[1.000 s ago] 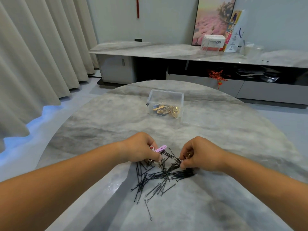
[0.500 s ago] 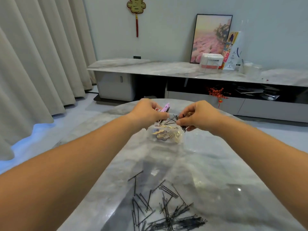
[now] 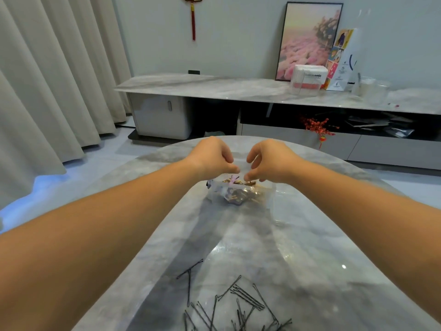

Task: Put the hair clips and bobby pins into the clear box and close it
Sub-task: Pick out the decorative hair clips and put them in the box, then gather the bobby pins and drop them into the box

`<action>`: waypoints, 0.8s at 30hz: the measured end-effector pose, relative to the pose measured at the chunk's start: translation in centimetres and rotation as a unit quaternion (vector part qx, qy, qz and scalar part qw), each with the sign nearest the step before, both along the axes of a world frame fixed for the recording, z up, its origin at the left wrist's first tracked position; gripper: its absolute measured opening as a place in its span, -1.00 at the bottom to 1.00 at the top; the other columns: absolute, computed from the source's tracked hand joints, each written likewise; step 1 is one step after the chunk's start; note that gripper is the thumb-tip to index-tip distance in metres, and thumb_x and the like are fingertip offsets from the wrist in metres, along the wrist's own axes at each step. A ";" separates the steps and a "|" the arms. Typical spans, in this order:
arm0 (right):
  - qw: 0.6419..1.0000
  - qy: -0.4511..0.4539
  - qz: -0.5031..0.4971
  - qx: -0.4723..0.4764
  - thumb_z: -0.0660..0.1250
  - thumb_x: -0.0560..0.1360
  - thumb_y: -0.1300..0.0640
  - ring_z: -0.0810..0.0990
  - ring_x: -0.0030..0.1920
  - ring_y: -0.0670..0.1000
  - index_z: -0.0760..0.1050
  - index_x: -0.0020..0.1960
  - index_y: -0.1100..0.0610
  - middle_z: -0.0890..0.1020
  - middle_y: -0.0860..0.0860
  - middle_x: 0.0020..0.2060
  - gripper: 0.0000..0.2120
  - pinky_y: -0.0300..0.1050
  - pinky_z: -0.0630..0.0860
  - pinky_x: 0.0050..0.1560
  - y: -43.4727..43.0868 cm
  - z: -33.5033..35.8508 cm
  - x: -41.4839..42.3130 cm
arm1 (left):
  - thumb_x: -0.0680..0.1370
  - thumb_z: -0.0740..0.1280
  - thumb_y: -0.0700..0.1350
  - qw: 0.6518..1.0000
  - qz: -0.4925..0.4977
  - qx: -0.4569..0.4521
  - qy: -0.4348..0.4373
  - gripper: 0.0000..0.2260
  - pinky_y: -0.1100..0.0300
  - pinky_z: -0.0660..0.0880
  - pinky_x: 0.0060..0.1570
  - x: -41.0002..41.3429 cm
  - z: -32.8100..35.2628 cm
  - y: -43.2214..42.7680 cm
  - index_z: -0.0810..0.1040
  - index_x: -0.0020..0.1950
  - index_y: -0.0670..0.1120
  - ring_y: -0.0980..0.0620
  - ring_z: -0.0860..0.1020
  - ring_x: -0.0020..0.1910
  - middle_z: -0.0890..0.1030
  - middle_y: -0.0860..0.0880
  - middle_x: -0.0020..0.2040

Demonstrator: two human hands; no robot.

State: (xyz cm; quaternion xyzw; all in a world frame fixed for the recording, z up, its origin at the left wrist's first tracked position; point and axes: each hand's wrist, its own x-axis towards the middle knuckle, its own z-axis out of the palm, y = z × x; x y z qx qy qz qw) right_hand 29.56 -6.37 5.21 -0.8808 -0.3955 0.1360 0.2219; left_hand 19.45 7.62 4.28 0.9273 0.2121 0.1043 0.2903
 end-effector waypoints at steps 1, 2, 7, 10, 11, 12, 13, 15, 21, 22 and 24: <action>1.000 0.001 -0.004 0.008 0.64 0.26 0.07 0.69 -0.37 -0.05 0.57 0.02 0.10 0.69 0.01 -0.16 -0.59 -0.20 0.54 -0.40 -0.2 0.0 0.0 | 0.35 0.60 0.00 1.000 0.001 -0.006 -0.008 -0.75 0.15 0.59 -0.08 -0.2 -0.1 0.0 0.69 -0.09 -0.10 0.03 0.66 -0.15 0.68 0.02 -0.22; 1.000 0.005 -0.010 0.019 0.62 0.28 0.09 0.68 -0.38 -0.07 0.57 0.01 0.10 0.68 0.00 -0.15 -0.62 -0.23 0.51 -0.41 -0.4 0.2 -0.1 | 0.35 0.60 0.00 1.000 0.002 -0.013 -0.015 -0.75 0.16 0.60 -0.09 -0.5 -0.2 -0.1 0.69 -0.08 -0.10 0.04 0.66 -0.15 0.69 0.00 -0.20; 0.996 -0.039 -0.020 0.075 0.49 0.43 0.10 0.58 -0.32 -0.11 0.60 -0.03 0.10 0.68 0.02 -0.15 -0.85 -0.26 0.40 -0.39 -3.4 1.0 -2.0 | 0.43 0.53 -0.04 0.998 0.009 -0.033 -0.056 -0.85 0.28 0.45 -0.36 -3.6 -0.2 -1.4 0.65 -0.14 -0.09 0.13 0.55 -0.38 0.63 0.04 -0.31; 0.997 -0.040 0.022 0.069 0.42 0.48 0.06 0.53 -0.30 -0.16 0.63 -0.07 0.07 0.64 -0.07 -0.25 -0.91 -0.28 0.38 -0.33 -7.1 1.2 -5.4 | 0.46 0.48 -0.03 0.999 0.003 -0.016 -0.032 -0.88 0.33 0.36 -0.37 -7.2 -0.3 -3.2 0.62 -0.21 -0.03 0.17 0.52 -0.38 0.59 0.08 -0.33; 0.997 -0.029 0.047 0.049 0.41 0.49 0.05 0.54 -0.29 -0.18 0.63 -0.07 0.06 0.63 -0.11 -0.27 -0.91 -0.29 0.40 -0.30 -8.5 1.1 -6.8 | 0.47 0.47 -0.04 1.000 -0.005 -0.016 -0.012 -0.89 0.32 0.38 -0.36 -8.6 -0.5 -4.0 0.61 -0.20 -0.03 0.14 0.53 -0.35 0.60 0.06 -0.31; 0.997 -0.013 0.068 0.025 0.41 0.49 0.03 0.56 -0.26 -0.19 0.63 -0.06 0.05 0.64 -0.13 -0.24 -0.90 -0.29 0.43 -0.26 -9.8 0.7 -8.0 | 0.47 0.46 -0.04 1.000 -0.014 -0.015 0.011 -0.90 0.31 0.40 -0.33 -10.0 -0.8 -4.8 0.61 -0.17 -0.05 0.12 0.54 -0.31 0.61 0.05 -0.28; 0.996 0.003 0.084 0.002 0.41 0.49 0.01 0.57 -0.22 -0.20 0.63 -0.03 0.03 0.64 -0.14 -0.21 -0.88 -0.30 0.45 -0.22 -11.1 0.2 -9.2 | 0.48 0.45 -0.03 0.999 -0.022 -0.009 0.039 -0.89 0.29 0.42 -0.31 -11.3 -1.3 -5.4 0.62 -0.14 -0.06 0.11 0.54 -0.29 0.60 0.05 -0.26; 0.993 0.026 0.107 -0.035 0.41 0.47 -0.03 0.60 -0.15 -0.19 0.61 0.03 -0.01 0.64 -0.16 -0.14 -0.83 -0.30 0.47 -0.14 -13.3 -0.9 -11.4 | 0.48 0.44 0.01 0.995 -0.032 0.013 0.096 -0.85 0.22 0.44 -0.26 -13.8 -2.0 -6.5 0.61 -0.09 -0.06 0.09 0.53 -0.26 0.57 0.07 -0.24; 0.971 0.020 0.169 -0.166 0.48 0.34 -0.20 0.51 0.10 -0.04 0.45 0.30 -0.03 0.49 -0.06 0.09 -0.41 -0.16 0.47 0.14 -16.9 -3.7 -15.8 | 0.41 0.41 0.29 0.969 -0.058 0.047 0.234 -0.43 0.13 0.51 0.05 -19.3 -3.5 -9.8 0.49 0.25 -0.06 -0.02 0.55 0.06 0.54 -0.02 0.14; 0.970 0.020 0.174 -0.170 0.50 0.31 -0.19 0.48 0.11 -0.04 0.44 0.31 -0.04 0.46 -0.07 0.08 -0.37 -0.15 0.46 0.16 -17.2 -4.1 -16.3 | 0.37 0.43 0.33 0.963 -0.073 0.027 0.259 -0.34 0.11 0.51 0.10 -20.1 -3.5 -10.6 0.46 0.30 -0.06 -0.02 0.54 0.10 0.50 -0.02 0.19; 0.973 0.032 0.165 -0.160 0.53 0.28 -0.15 0.47 0.12 -0.04 0.45 0.29 -0.05 0.45 -0.07 0.09 -0.37 -0.14 0.45 0.18 -17.6 -4.5 -17.0 | 0.29 0.48 0.36 0.949 -0.099 0.028 0.297 -0.24 0.09 0.49 0.17 -21.1 -3.5 -12.3 0.41 0.33 -0.04 -0.02 0.50 0.16 0.45 -0.01 0.22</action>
